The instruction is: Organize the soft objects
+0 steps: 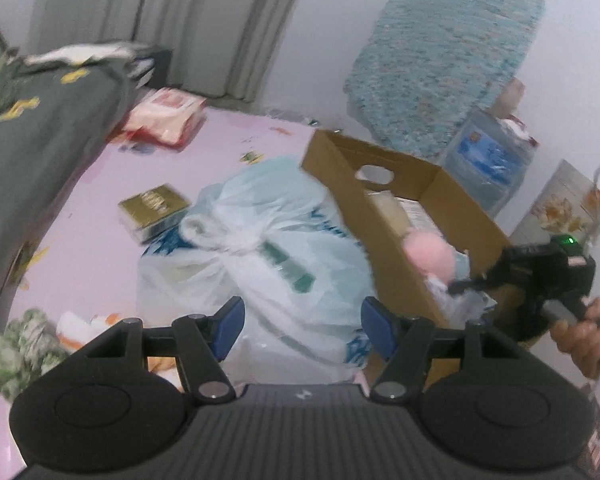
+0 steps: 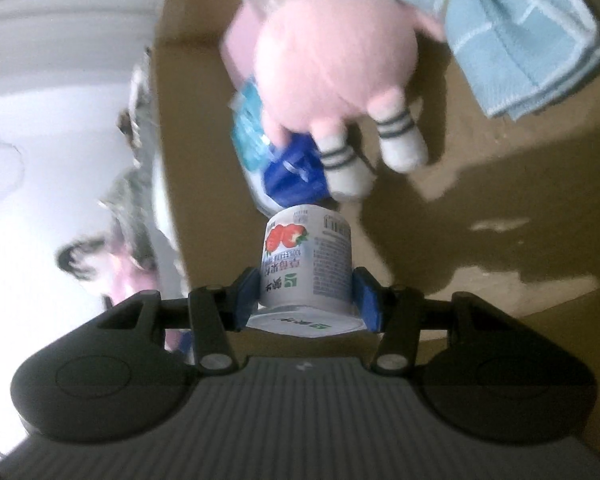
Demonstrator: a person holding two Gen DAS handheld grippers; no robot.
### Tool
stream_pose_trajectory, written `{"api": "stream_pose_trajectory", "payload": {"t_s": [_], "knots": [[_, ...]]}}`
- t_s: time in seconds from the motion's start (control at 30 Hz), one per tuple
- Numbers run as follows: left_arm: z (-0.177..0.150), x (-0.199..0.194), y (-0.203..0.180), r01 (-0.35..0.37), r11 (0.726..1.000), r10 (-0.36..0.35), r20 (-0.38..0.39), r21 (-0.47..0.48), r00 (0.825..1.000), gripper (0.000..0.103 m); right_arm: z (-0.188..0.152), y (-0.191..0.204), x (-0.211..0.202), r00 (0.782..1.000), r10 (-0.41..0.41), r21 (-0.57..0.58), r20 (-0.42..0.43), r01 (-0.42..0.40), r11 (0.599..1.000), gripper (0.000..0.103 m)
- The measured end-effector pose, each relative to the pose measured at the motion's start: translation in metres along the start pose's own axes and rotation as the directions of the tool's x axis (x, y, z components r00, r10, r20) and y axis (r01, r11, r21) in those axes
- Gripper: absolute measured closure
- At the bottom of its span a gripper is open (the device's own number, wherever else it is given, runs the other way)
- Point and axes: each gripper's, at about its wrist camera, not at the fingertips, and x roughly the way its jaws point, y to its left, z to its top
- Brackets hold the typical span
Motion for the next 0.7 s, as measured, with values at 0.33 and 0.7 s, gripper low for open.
{"api": "stream_pose_trajectory", "payload": {"t_s": [0.33, 0.7], "knots": [[0.005, 0.007, -0.078, 0.195, 0.938, -0.206, 0.011, 0.286, 0.978, 0.023, -0.013, 0.011, -0.024, 0.971, 0.215, 0.029, 0.109, -0.219, 0.975, 0.053], [-0.01, 0.023, -0.145, 0.139, 0.837, -0.195, 0.053, 0.53, 0.979, 0.022, -0.044, 0.035, -0.024, 0.954, 0.287, 0.034, 0.089, -0.291, 0.956, 0.051]]}}
